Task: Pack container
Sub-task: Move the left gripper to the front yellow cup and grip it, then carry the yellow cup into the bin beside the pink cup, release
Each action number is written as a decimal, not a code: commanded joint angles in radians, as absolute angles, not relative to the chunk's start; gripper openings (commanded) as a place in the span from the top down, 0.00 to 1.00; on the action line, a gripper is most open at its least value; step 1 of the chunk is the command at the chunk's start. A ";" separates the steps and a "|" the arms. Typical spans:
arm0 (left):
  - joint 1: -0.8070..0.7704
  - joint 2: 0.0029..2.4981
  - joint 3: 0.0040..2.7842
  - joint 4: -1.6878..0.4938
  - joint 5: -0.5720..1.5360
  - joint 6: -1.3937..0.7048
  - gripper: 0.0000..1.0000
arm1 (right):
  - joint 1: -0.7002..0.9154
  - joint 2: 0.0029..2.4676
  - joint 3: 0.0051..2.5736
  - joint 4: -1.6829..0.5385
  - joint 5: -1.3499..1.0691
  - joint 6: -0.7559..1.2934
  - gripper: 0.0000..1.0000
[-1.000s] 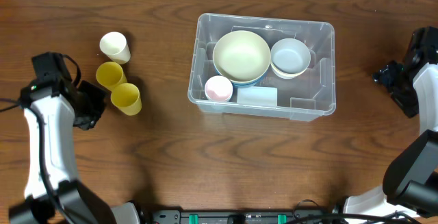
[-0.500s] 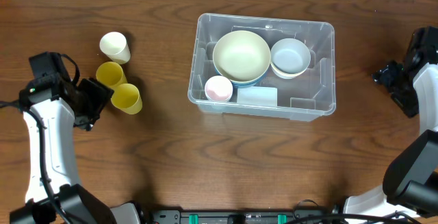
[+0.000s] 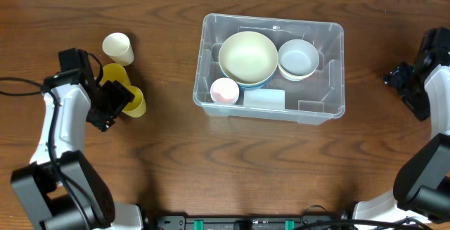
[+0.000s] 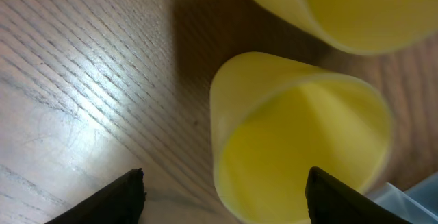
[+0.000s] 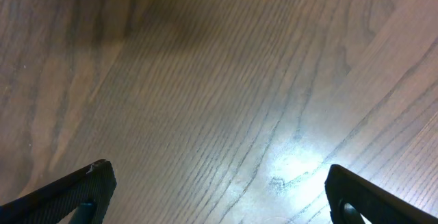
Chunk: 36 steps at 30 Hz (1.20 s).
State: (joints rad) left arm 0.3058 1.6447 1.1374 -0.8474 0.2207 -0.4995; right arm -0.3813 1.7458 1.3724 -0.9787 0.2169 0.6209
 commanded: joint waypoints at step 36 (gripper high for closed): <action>0.083 1.470 1.174 -0.808 0.385 -0.311 0.94 | -0.387 1.749 1.370 -0.979 0.226 0.635 0.01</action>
State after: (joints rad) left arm 0.1272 1.5547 1.1385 -0.8124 0.3622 -0.3523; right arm -0.3813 1.7458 1.3724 -0.9787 0.2169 0.6209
